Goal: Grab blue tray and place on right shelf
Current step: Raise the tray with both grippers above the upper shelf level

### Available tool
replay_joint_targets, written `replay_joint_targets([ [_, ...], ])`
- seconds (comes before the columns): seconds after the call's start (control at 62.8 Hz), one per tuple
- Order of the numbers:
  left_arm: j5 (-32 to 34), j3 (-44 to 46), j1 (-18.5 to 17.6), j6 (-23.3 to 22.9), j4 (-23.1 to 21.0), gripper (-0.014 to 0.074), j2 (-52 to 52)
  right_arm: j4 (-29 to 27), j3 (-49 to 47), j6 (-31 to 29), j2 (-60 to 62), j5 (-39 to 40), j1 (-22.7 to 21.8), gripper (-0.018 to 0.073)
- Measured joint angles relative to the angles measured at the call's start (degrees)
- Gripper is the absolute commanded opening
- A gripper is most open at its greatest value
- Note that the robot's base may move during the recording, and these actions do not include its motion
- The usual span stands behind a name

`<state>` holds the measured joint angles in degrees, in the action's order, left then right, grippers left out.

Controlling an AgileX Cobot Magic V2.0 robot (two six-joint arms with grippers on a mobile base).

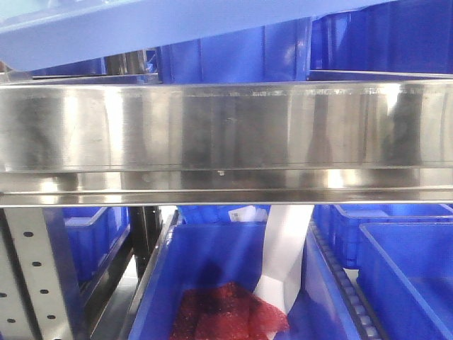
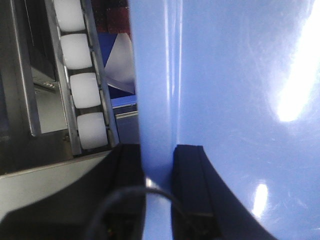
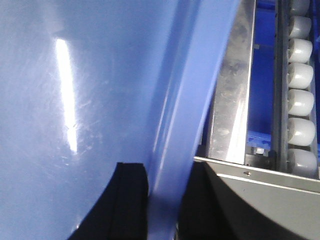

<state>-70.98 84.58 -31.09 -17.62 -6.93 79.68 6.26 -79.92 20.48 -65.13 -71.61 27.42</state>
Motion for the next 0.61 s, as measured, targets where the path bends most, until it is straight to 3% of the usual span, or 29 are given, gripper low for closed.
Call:
replay_joint_targets([
  [0.398,-0.2,0.4,0.1,0.6,0.0,-0.0048,0.1,0.0,0.0,-0.7,0.0,0.0,0.0,0.0057],
  [0.605,-1.6,8.5,3.0,1.8,0.5,-0.0048,2.2,0.6,-2.5,-1.9,-1.5,4.3,-0.5,0.0057],
])
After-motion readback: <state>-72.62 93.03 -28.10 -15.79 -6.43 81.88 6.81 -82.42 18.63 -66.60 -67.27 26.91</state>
